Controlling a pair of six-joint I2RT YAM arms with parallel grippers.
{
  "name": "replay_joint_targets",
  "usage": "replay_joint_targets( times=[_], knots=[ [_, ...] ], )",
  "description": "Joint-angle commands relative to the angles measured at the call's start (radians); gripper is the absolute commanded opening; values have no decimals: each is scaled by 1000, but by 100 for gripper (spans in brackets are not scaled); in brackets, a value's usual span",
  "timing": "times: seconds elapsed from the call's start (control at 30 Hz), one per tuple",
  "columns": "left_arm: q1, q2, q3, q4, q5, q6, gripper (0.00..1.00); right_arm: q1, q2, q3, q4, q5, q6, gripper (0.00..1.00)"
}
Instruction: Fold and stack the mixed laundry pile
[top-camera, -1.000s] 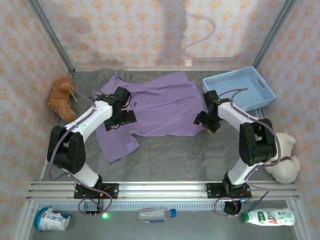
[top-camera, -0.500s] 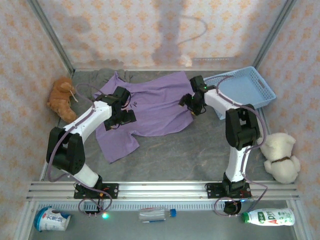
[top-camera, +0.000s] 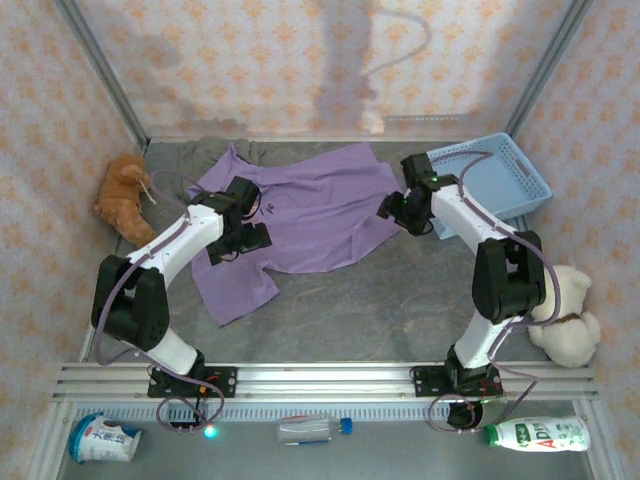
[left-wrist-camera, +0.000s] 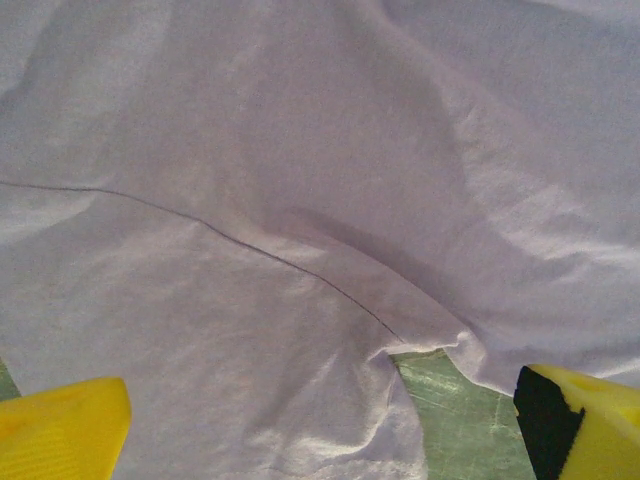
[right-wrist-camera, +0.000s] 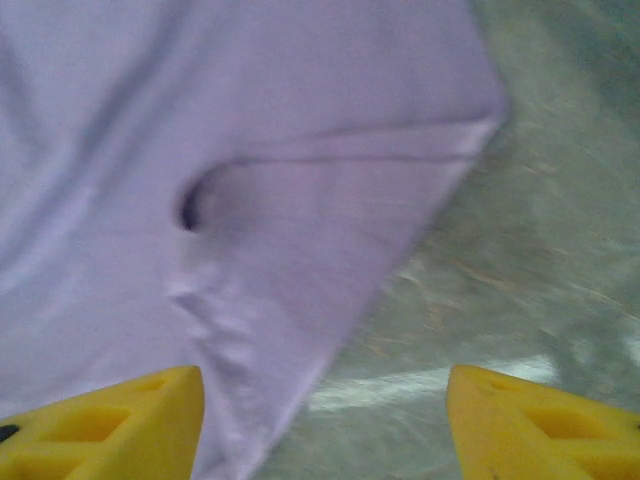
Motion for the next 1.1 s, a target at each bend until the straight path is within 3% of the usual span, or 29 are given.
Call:
replay_joint_targets(
  times=[0.0, 0.43, 0.47, 0.6, 0.77, 1.07],
  knots=[
    [-5, -14, 1, -13, -33, -10, 100, 0, 2, -16, -21, -20, -29, 60],
    [-5, -98, -46, -37, -72, -36, 100, 102, 299, 262, 50, -7, 100, 57],
    [-5, -107, -56, -40, -74, -40, 100, 101, 314, 276, 59, -11, 104, 52],
    [-5, -155, -103, -57, -77, -48, 100, 104, 353, 338, 48, 11, 101, 0],
    [-5, -232, -191, -93, -54, -67, 100, 95, 250, 272, 25, 64, 83, 0],
    [-5, -405, -370, -110, 25, -208, 100, 43, -122, -127, -88, 139, 84, 0]
  ],
)
